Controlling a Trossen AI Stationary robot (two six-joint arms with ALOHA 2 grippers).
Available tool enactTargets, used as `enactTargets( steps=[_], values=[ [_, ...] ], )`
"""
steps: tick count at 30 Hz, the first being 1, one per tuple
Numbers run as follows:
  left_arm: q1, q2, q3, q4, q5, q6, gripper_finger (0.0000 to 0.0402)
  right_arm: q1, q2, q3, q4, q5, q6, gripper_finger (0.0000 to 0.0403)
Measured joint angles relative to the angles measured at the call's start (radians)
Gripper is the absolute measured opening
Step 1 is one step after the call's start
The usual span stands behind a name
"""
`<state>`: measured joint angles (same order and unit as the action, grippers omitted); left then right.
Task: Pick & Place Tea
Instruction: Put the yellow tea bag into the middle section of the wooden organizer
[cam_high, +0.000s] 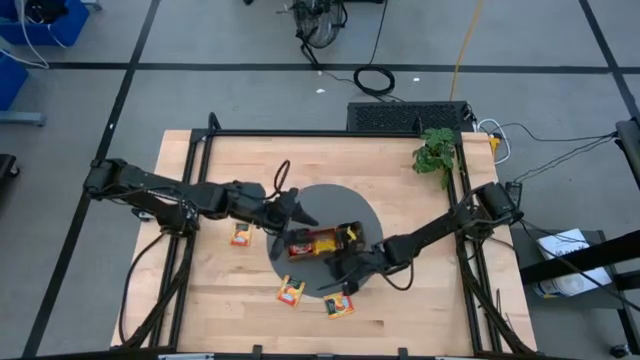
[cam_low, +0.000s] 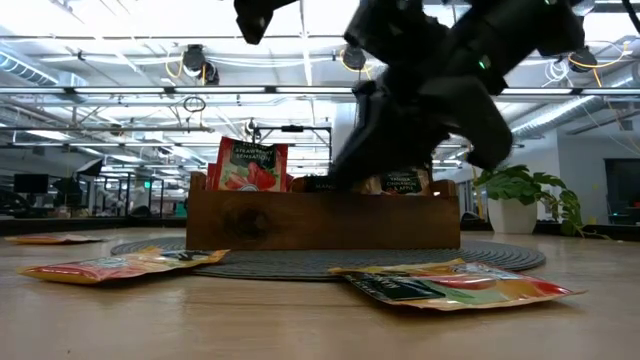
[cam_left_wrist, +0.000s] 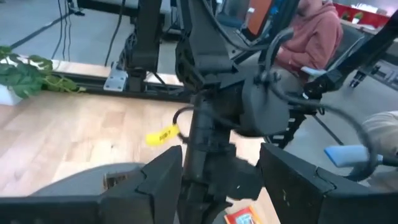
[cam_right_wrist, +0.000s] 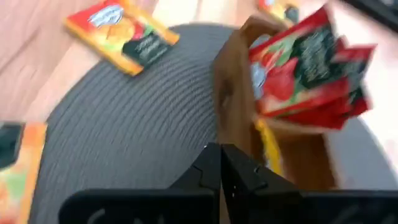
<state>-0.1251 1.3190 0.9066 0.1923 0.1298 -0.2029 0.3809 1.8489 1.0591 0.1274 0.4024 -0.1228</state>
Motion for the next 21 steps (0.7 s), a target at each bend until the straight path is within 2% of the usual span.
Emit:
enactTargets(
  steps=[7,11,19,21],
  values=[
    [-0.001,0.0,0.0,-0.059,-0.001,-0.001,0.0216,-0.01,0.003,0.044,-0.038,0.104,-0.032,0.0],
    [-0.001,0.0,0.0,-0.074,-0.001,-0.001,0.0216,-0.029,0.003,0.045,-0.081,0.071,0.0,0.0],
    [-0.001,0.0,0.0,-0.093,-0.001,0.012,0.0216,0.012,-0.007,0.045,-0.069,0.088,0.002,0.0],
    [-0.001,0.0,0.0,-0.093,-0.001,0.015,0.0216,0.013,-0.012,0.045,-0.063,0.053,0.003,0.0]
  ],
)
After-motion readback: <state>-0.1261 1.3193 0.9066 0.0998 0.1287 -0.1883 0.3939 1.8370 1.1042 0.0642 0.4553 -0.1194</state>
